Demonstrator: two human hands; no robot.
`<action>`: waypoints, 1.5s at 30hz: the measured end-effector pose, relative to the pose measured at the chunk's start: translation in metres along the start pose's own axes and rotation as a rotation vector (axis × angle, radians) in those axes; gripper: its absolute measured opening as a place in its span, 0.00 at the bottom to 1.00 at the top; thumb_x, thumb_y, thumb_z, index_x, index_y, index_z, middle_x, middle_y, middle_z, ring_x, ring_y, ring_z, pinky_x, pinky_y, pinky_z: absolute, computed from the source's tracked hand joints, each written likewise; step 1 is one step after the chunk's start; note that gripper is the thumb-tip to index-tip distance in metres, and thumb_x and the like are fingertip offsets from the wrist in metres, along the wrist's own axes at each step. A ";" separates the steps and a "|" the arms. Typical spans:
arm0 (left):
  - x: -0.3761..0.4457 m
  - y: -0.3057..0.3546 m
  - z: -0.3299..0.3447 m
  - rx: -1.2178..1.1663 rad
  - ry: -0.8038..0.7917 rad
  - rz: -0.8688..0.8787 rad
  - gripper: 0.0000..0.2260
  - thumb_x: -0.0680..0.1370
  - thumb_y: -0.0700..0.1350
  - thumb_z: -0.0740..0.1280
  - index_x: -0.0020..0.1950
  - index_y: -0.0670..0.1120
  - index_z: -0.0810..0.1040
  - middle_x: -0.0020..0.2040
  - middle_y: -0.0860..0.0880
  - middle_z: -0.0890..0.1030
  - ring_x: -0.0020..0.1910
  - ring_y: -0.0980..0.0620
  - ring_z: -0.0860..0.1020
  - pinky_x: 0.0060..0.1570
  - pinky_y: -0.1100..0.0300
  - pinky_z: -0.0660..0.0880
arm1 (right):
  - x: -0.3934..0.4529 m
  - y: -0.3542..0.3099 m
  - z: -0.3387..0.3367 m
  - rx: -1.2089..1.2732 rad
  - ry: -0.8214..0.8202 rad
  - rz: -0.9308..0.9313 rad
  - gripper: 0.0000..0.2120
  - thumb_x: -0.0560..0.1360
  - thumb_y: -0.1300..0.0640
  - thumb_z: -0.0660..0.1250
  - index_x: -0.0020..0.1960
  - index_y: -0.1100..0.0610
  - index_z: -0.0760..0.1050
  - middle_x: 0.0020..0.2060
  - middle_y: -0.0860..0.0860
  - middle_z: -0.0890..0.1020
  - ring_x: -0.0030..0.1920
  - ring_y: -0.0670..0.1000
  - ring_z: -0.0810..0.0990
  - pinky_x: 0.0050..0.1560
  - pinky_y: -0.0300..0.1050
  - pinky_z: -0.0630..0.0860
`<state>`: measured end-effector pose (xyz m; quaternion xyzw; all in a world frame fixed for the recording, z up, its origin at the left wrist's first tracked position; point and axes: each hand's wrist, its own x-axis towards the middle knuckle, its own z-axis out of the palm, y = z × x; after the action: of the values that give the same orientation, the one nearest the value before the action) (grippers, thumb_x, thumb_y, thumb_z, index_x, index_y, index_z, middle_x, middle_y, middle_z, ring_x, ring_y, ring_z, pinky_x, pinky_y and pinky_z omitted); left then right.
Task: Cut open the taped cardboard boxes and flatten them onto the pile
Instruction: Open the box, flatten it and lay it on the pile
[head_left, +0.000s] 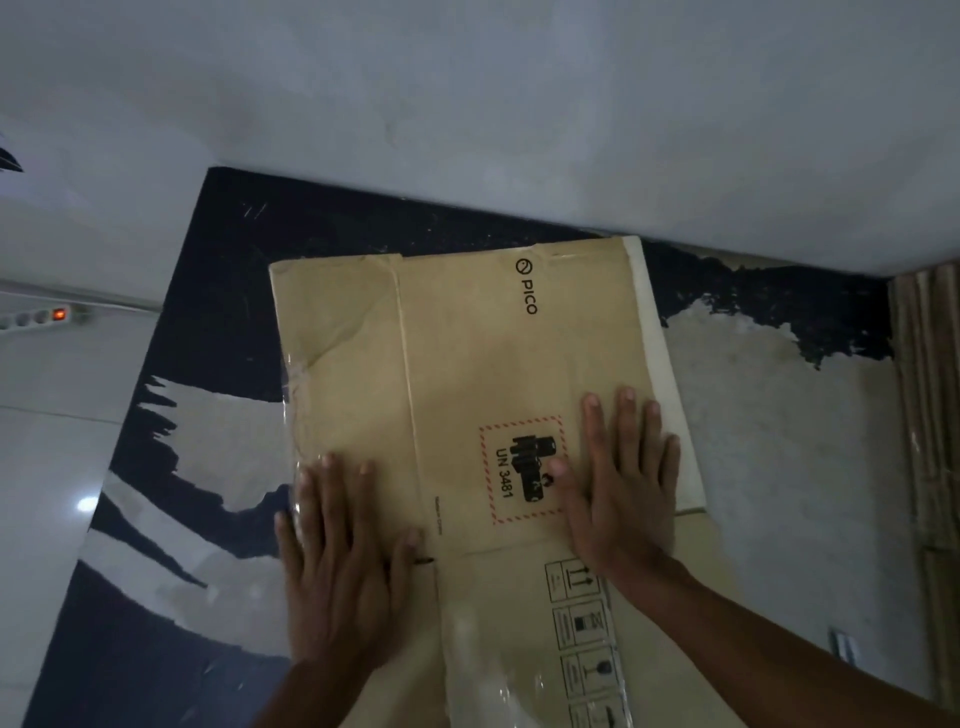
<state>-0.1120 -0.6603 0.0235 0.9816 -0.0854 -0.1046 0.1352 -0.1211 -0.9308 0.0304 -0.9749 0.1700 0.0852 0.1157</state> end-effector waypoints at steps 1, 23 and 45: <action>-0.001 -0.002 0.000 -0.015 -0.004 0.009 0.35 0.79 0.63 0.49 0.82 0.48 0.46 0.82 0.44 0.46 0.81 0.42 0.45 0.75 0.35 0.48 | -0.001 0.002 0.000 0.014 0.003 -0.003 0.35 0.80 0.35 0.46 0.81 0.48 0.41 0.80 0.54 0.40 0.79 0.58 0.36 0.77 0.64 0.42; 0.014 0.006 -0.077 -0.683 -0.160 -0.709 0.28 0.62 0.62 0.66 0.55 0.46 0.76 0.52 0.43 0.79 0.54 0.36 0.77 0.57 0.44 0.74 | -0.028 0.059 -0.061 0.824 -0.118 0.630 0.27 0.80 0.53 0.66 0.76 0.56 0.64 0.73 0.55 0.68 0.71 0.57 0.68 0.69 0.51 0.67; -0.046 0.147 -0.171 -0.944 0.269 -0.141 0.10 0.80 0.42 0.67 0.59 0.39 0.76 0.52 0.43 0.80 0.50 0.43 0.79 0.52 0.47 0.77 | -0.135 0.123 -0.202 0.897 0.397 0.370 0.12 0.81 0.63 0.60 0.63 0.62 0.75 0.53 0.55 0.79 0.55 0.56 0.78 0.52 0.43 0.71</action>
<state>-0.1376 -0.7484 0.2341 0.8213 0.0562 -0.0132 0.5676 -0.2640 -1.0529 0.2277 -0.7807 0.3779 -0.1632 0.4702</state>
